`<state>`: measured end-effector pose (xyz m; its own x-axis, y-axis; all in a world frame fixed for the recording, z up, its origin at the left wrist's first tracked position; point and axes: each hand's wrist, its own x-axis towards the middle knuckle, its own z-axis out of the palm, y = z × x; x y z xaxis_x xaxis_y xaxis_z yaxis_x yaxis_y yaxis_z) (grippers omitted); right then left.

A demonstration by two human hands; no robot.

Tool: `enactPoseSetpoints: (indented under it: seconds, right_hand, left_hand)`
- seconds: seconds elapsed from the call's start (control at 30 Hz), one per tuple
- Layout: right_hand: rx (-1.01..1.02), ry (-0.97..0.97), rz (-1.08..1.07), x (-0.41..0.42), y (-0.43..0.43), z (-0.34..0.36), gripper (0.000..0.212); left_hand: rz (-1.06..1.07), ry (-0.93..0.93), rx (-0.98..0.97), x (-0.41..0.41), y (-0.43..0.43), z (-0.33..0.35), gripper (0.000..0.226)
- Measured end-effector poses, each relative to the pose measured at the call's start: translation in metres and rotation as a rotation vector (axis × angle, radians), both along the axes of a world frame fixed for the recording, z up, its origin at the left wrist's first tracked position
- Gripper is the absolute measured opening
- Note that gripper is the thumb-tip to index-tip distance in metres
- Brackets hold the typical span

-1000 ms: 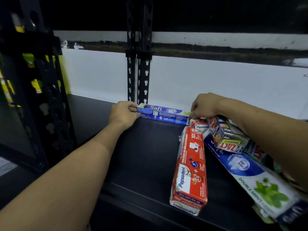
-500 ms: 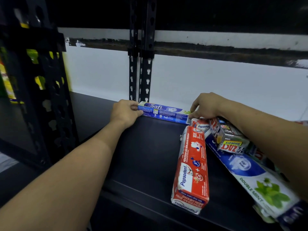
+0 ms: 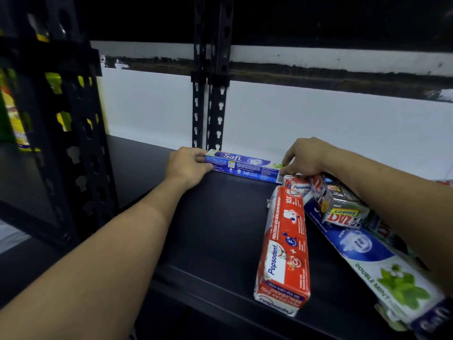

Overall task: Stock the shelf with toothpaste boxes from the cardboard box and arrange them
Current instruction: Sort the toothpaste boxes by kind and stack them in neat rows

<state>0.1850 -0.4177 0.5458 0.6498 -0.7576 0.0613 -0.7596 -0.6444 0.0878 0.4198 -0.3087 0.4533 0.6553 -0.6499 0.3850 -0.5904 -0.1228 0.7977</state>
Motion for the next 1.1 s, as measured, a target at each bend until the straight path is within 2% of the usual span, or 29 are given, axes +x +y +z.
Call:
enactPoseSetpoints:
  seconds: [0.33,0.47,0.63,0.7,0.8,0.9,1.0,1.1]
  right_hand:
    - [0.035,-0.011,-0.018,-0.001,0.003,0.003,0.041]
    - [0.040,-0.127,-0.026,-0.008,0.006,0.010,0.044]
    - [-0.072,-0.223,-0.063,-0.037,0.022,0.026,0.048]
    - [-0.111,-0.208,-0.094,-0.052,0.036,0.030,0.054]
    - [-0.026,-0.154,-0.122,-0.073,0.066,0.030,0.071]
    - [0.034,-0.085,-0.144,-0.087,0.097,0.017,0.079]
    - [-0.080,-0.092,-0.136,-0.092,0.114,0.002,0.058]
    - [-0.088,-0.225,-0.110,-0.100,0.117,0.002,0.036]
  left_hand:
    - [-0.007,-0.012,0.001,-0.002,-0.001,0.000,0.042]
    - [0.020,-0.073,0.008,-0.005,0.001,0.001,0.038]
    - [0.081,-0.135,-0.073,-0.023,0.014,0.008,0.041]
    - [0.128,-0.184,-0.105,-0.029,0.021,0.010,0.043]
    - [0.167,-0.294,-0.110,-0.042,0.035,0.011,0.039]
    - [0.097,-0.256,-0.150,-0.071,0.056,0.012,0.035]
    - [-0.057,-0.108,-0.127,-0.114,0.078,0.014,0.034]
    - [-0.298,0.033,-0.014,-0.164,0.105,0.020,0.036]
